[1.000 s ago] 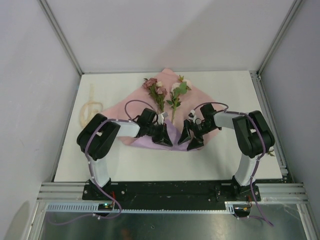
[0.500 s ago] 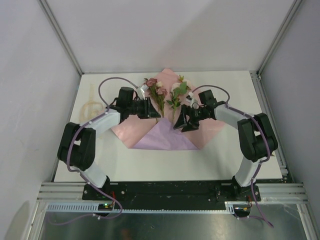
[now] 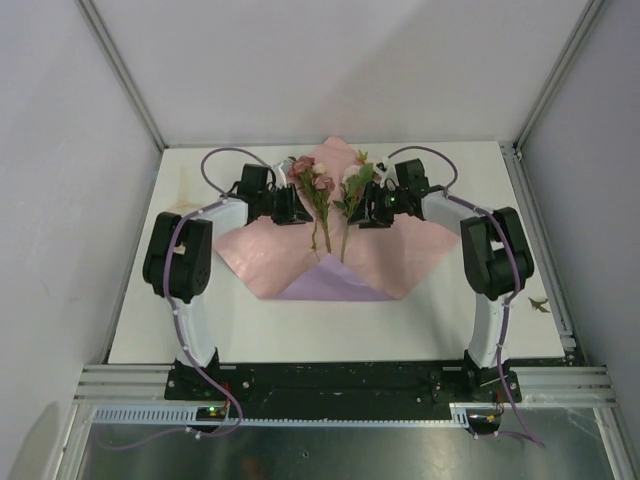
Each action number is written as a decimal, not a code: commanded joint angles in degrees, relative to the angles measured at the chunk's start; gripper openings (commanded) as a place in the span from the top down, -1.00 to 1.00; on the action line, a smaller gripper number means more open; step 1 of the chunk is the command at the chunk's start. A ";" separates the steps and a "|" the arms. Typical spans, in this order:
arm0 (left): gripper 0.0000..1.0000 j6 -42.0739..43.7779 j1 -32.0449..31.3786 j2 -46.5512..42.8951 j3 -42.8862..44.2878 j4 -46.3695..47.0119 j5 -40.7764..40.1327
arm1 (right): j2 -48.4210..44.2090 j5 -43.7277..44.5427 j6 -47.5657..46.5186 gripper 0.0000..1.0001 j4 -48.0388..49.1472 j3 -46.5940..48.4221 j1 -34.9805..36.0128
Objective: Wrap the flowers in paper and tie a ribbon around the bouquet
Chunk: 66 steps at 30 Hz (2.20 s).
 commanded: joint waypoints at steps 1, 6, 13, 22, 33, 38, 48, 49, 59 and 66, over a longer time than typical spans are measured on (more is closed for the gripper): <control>0.27 0.82 -0.01 3.52 4.52 0.39 -0.35 | 5.00 5.44 0.40 -0.07 3.42 5.80 0.53; 0.29 0.33 -0.28 7.21 7.12 1.08 0.82 | 9.91 6.38 0.84 0.13 4.76 9.00 1.55; 0.34 0.41 -1.24 10.94 9.50 1.31 1.50 | 13.84 6.67 1.12 0.31 5.89 12.10 3.51; 0.44 -0.41 -2.67 14.35 12.85 1.40 2.54 | 15.88 5.82 1.56 0.39 6.43 15.08 4.97; -0.37 15.79 1.30 -9.64 0.47 -8.46 3.86 | -0.34 -4.07 -7.95 -0.49 -5.79 7.70 0.37; -0.95 42.88 -0.91 -27.94 -9.91 -21.90 1.64 | -9.20 -11.41 -15.67 -0.53 -17.25 0.46 -0.08; -0.97 69.53 -30.80 -59.34 -38.08 -28.24 -15.90 | -13.76 -17.37 -21.08 -0.07 -23.00 -13.80 6.14; -0.94 68.53 -33.73 -60.31 -39.04 -27.52 -17.10 | -12.85 -17.21 -20.87 -0.02 -22.60 -14.24 6.49; -0.74 69.92 -48.84 -59.18 -47.68 -15.79 -29.39 | -4.93 -13.21 -21.36 0.16 -21.65 -14.66 7.82; -0.68 72.27 -56.23 -56.44 -53.18 -3.26 -38.57 | -0.84 -9.98 -20.19 0.24 -21.06 -14.58 9.06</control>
